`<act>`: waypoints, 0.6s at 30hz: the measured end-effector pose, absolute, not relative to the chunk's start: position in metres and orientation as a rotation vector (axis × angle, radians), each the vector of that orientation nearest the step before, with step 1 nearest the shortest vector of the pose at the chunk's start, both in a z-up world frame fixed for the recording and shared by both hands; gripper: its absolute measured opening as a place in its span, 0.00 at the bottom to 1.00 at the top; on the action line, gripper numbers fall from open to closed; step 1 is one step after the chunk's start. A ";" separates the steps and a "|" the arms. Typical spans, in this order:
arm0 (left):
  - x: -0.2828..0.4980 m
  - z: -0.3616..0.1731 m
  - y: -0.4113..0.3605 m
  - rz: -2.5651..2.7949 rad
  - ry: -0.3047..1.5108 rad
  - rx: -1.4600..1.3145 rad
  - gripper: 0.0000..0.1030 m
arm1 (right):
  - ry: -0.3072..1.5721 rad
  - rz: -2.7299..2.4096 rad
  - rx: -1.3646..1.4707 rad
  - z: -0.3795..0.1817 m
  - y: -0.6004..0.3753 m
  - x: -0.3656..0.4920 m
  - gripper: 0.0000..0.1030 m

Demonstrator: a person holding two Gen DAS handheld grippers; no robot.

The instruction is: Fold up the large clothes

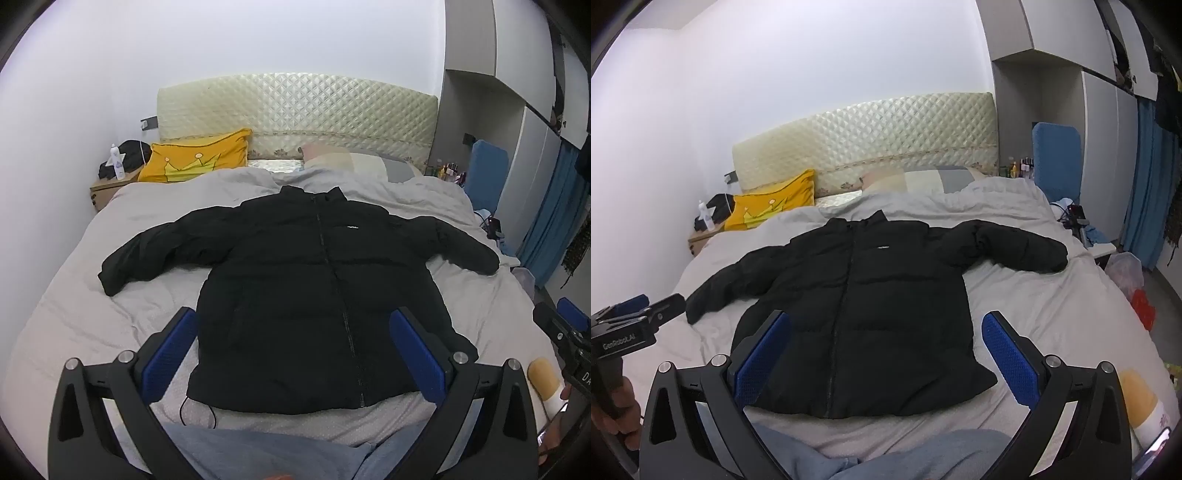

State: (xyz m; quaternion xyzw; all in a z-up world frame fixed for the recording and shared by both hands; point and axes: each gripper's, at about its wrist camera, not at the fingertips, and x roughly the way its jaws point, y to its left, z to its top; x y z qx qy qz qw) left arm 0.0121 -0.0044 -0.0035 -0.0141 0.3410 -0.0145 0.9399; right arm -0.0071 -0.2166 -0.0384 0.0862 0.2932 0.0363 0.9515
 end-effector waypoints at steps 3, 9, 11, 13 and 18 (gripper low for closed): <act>0.012 -0.004 -0.004 -0.029 0.703 -0.032 1.00 | 0.598 0.065 0.171 -0.040 -0.219 -0.007 1.00; 0.015 -0.004 -0.003 -0.018 0.719 -0.043 1.00 | 0.612 0.062 0.164 -0.038 -0.217 -0.007 1.00; 0.015 -0.002 -0.003 -0.017 0.721 -0.053 1.00 | 0.611 0.063 0.164 -0.038 -0.216 -0.011 1.00; 0.014 -0.002 -0.003 -0.016 0.719 -0.053 1.00 | 0.607 0.060 0.169 -0.036 -0.219 -0.012 1.00; 0.011 0.000 -0.003 -0.021 0.714 -0.052 1.00 | 0.602 0.058 0.172 -0.034 -0.221 -0.013 1.00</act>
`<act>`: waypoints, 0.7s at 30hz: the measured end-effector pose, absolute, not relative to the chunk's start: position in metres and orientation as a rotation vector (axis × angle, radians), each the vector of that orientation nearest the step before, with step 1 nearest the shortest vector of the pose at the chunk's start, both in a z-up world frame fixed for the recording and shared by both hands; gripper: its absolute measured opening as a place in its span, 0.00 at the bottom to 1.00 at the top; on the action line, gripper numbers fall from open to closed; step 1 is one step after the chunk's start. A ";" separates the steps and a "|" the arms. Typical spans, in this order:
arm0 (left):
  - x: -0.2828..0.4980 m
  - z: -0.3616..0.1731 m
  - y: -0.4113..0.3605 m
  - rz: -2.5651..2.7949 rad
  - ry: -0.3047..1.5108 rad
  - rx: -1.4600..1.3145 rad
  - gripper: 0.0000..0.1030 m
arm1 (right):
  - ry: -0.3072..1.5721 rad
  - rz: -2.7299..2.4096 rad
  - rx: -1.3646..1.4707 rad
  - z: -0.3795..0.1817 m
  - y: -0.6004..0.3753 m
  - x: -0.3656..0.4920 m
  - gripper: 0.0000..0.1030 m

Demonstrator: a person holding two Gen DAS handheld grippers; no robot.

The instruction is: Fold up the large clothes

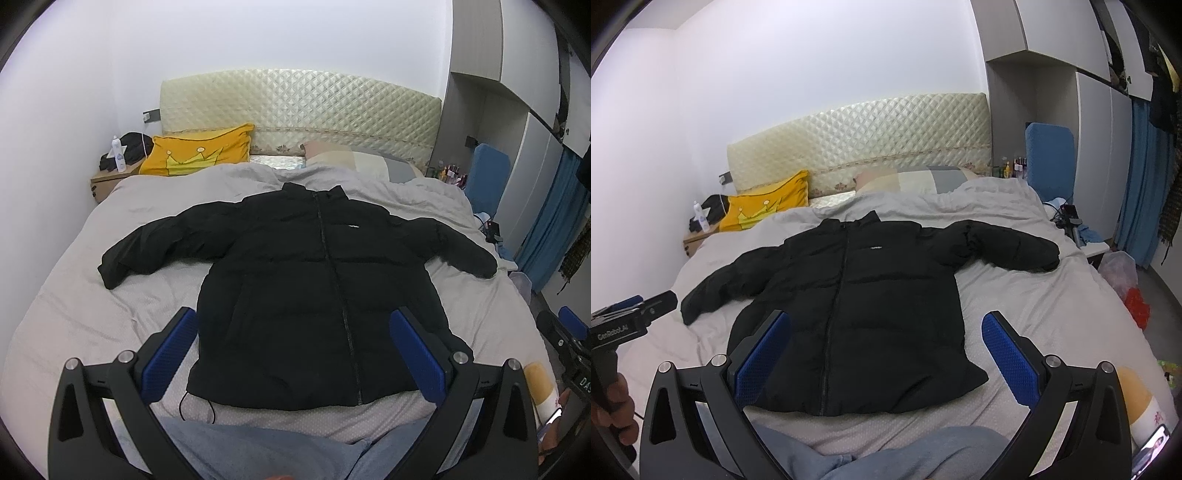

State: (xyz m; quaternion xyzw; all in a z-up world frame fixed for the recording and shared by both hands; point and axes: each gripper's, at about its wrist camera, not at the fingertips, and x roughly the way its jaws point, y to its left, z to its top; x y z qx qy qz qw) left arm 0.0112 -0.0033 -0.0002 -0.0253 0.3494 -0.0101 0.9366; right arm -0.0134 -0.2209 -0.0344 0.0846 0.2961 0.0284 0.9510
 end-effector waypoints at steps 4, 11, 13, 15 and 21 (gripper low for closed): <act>0.009 0.003 -0.001 -0.029 0.716 -0.054 1.00 | 0.616 0.077 0.168 -0.034 -0.220 -0.014 1.00; 0.006 0.005 -0.002 -0.032 0.724 -0.064 1.00 | 0.619 0.083 0.154 -0.030 -0.220 -0.016 1.00; 0.006 0.006 -0.002 -0.032 0.727 -0.060 1.00 | 0.622 0.086 0.161 -0.030 -0.219 -0.017 1.00; 0.005 0.007 -0.003 -0.035 0.728 -0.055 1.00 | 0.626 0.078 0.169 -0.030 -0.221 -0.016 1.00; 0.001 0.007 -0.002 -0.031 0.708 -0.048 1.00 | 0.634 0.073 0.146 -0.031 -0.217 -0.017 1.00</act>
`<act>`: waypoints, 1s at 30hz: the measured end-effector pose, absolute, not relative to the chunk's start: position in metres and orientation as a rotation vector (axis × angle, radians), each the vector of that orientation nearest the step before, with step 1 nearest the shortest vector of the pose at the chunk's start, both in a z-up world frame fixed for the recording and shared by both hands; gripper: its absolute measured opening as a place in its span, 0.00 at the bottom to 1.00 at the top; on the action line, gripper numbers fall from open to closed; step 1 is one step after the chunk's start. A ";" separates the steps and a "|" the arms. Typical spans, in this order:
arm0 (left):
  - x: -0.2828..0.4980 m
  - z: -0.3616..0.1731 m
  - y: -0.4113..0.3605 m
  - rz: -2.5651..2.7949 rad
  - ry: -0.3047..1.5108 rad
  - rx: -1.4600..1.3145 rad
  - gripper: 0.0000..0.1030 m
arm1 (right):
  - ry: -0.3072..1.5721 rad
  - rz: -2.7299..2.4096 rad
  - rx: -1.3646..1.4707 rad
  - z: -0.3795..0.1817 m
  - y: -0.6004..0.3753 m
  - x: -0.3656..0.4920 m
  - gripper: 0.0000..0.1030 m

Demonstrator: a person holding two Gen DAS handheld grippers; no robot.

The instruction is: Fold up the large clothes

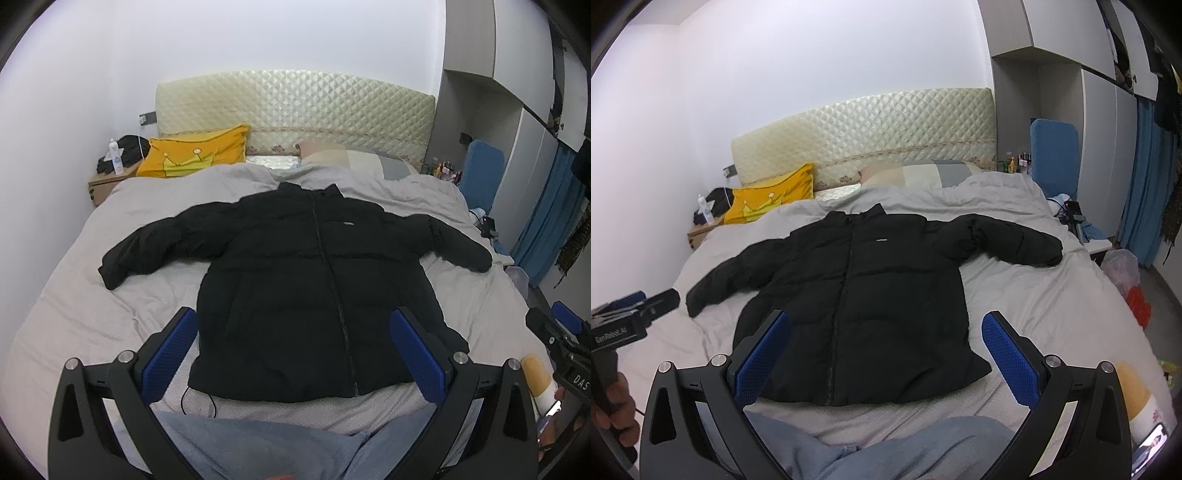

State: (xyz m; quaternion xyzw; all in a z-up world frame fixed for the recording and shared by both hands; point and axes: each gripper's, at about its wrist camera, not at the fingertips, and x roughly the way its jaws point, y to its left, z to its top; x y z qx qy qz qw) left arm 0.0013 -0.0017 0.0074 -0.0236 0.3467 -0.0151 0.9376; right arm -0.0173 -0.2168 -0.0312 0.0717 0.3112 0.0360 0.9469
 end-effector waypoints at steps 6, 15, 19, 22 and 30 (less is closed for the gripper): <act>0.002 0.006 0.000 -0.028 0.715 -0.047 1.00 | 0.633 0.074 0.150 -0.035 -0.213 -0.022 1.00; -0.001 0.006 0.002 -0.023 0.716 -0.051 1.00 | 0.625 0.085 0.137 -0.035 -0.207 -0.022 1.00; 0.000 0.003 0.003 -0.017 0.725 -0.055 1.00 | 0.632 0.087 0.140 -0.038 -0.209 -0.019 1.00; 0.001 0.001 0.003 -0.018 0.732 -0.057 1.00 | 0.638 0.086 0.134 -0.040 -0.209 -0.016 1.00; 0.009 -0.008 0.004 -0.023 0.751 -0.053 1.00 | 0.651 0.084 0.133 -0.047 -0.206 -0.009 1.00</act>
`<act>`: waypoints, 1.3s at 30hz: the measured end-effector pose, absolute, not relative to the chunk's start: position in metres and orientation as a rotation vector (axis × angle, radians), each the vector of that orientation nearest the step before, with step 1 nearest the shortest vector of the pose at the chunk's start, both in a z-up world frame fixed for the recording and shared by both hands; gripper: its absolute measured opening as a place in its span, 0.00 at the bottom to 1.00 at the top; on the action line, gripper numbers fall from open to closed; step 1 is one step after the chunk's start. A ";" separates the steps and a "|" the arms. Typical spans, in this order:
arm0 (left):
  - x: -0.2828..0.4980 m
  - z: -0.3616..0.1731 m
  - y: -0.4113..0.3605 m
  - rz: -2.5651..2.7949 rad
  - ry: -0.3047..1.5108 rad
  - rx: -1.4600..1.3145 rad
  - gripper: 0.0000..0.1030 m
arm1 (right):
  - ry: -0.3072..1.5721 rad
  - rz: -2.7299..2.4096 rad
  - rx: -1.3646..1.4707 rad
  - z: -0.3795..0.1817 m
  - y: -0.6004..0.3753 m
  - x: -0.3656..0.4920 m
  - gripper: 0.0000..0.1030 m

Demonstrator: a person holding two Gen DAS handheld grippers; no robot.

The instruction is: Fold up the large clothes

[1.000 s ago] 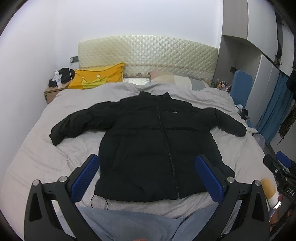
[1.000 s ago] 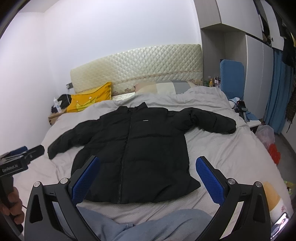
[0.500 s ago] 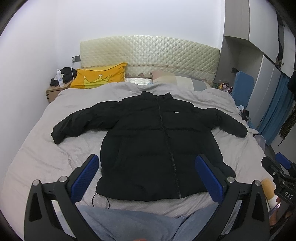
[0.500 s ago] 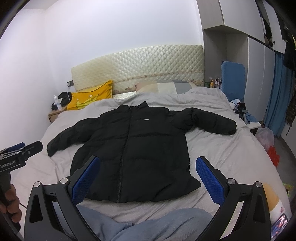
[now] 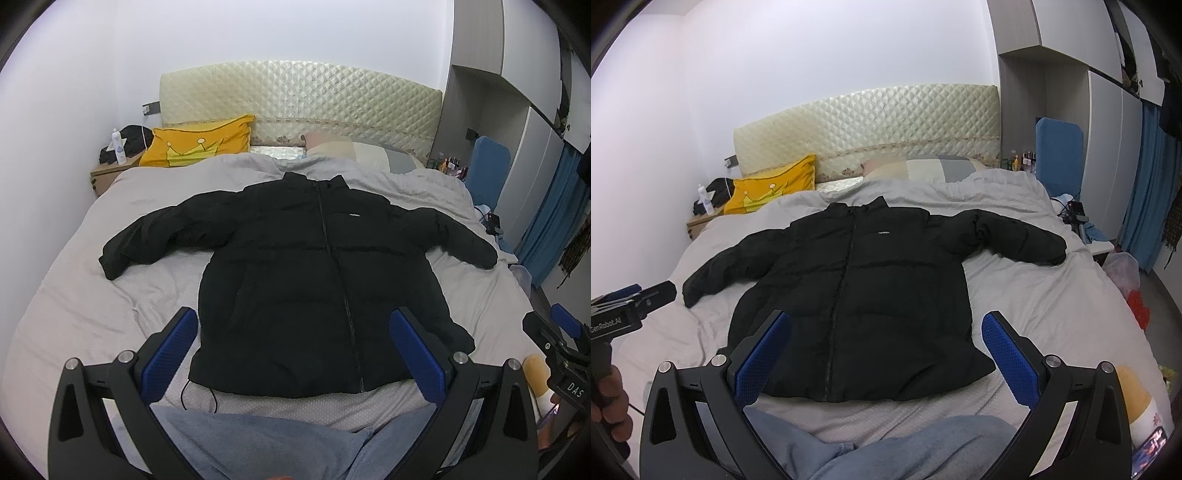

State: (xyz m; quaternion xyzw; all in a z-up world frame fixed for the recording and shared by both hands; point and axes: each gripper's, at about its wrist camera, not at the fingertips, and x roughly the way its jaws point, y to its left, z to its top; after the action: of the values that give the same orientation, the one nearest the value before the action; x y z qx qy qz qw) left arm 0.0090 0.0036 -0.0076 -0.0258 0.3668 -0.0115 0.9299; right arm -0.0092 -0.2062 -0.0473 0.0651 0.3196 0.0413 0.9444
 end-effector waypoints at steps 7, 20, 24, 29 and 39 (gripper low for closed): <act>0.021 -0.019 0.003 -0.035 0.751 -0.057 1.00 | 0.655 0.088 0.168 -0.058 -0.210 0.004 1.00; 0.078 -0.058 0.007 -0.048 0.745 -0.054 1.00 | 0.637 0.072 0.240 -0.092 -0.241 0.043 1.00; 0.104 -0.077 0.014 -0.039 0.717 -0.056 1.00 | 0.609 0.052 0.292 -0.106 -0.261 0.059 1.00; 0.123 -0.093 0.025 -0.002 0.689 -0.055 1.00 | 0.566 -0.013 0.278 -0.112 -0.287 0.083 1.00; 0.137 -0.114 0.041 0.004 0.687 -0.092 1.00 | 0.565 -0.078 0.260 -0.134 -0.356 0.160 1.00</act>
State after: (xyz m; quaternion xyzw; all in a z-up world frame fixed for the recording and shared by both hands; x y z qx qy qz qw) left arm 0.1373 0.0414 -0.1144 -0.0450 0.3367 0.0021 0.9405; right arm 0.1601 -0.3559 -0.1341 0.1278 0.2779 -0.0385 0.9513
